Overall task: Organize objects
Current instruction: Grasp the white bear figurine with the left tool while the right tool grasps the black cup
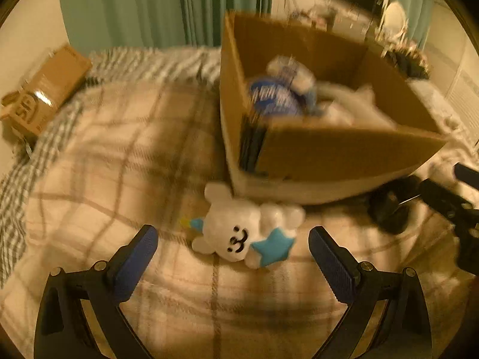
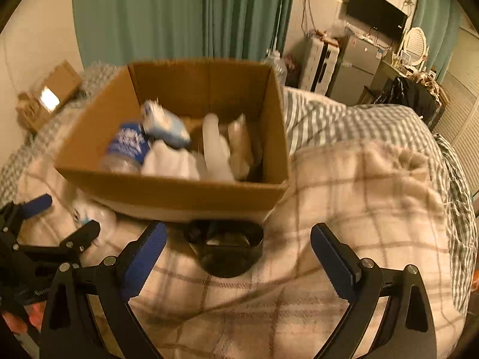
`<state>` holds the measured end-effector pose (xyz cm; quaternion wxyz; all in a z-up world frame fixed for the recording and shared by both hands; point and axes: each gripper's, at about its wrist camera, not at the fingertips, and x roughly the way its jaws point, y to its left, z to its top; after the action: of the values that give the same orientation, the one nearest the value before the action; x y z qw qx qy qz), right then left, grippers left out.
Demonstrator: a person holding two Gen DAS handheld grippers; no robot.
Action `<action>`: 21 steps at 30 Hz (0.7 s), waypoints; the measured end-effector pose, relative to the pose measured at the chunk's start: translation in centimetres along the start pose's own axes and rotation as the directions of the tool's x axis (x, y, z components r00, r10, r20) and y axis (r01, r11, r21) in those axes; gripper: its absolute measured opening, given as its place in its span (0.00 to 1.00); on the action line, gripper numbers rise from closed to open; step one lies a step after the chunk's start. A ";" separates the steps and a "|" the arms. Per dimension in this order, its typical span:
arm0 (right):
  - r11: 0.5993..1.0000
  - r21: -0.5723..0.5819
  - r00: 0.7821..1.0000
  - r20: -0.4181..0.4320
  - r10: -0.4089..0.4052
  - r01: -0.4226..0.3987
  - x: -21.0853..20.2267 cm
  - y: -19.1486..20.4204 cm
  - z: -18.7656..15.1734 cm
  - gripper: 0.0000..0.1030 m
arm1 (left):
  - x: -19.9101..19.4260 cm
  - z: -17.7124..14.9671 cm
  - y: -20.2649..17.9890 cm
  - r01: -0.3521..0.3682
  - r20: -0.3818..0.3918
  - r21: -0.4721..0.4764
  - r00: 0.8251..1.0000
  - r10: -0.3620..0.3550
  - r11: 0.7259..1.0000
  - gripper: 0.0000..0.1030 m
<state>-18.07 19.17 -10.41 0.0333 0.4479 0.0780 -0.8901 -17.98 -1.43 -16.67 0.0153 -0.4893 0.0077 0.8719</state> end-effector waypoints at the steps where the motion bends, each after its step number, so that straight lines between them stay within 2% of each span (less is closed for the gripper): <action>1: 1.000 -0.002 1.000 -0.008 0.001 -0.001 0.3 0.1 -0.1 0.94 | 0.7 0.0 0.1 -0.008 -0.027 -0.005 1.000 0.008 1.000 0.97; 3: 1.000 -0.001 1.000 -0.022 0.004 -0.004 0.8 0.1 -0.2 0.94 | 1.4 -0.1 0.1 0.004 -0.050 -0.007 0.999 -0.004 1.000 0.92; 7: 1.000 0.010 0.998 -0.058 -0.005 0.006 1.9 0.0 -0.5 0.94 | 1.4 0.2 -0.2 0.025 -0.028 0.002 0.999 -0.025 1.000 0.81; 11: 1.000 0.002 0.996 -0.084 -0.005 0.006 2.8 0.2 -0.7 0.94 | 1.1 0.3 -0.2 0.013 -0.026 -0.004 1.000 -0.013 1.000 0.81; 17: 1.000 0.011 0.994 -0.106 -0.007 0.008 3.7 0.2 -0.9 0.94 | -2.2 -0.3 0.1 0.027 0.066 -0.028 0.997 -0.026 0.999 0.81; 21: 1.000 0.020 0.993 -0.118 -0.001 0.003 4.6 0.2 -0.7 0.94 | -2.5 -0.3 0.1 0.022 0.082 -0.030 0.996 -0.019 0.999 0.81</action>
<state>-20.28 19.16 -14.53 0.0233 0.4998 0.0714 -0.8629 -16.47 -1.57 -14.69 0.0169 -0.4534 -0.0116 0.8911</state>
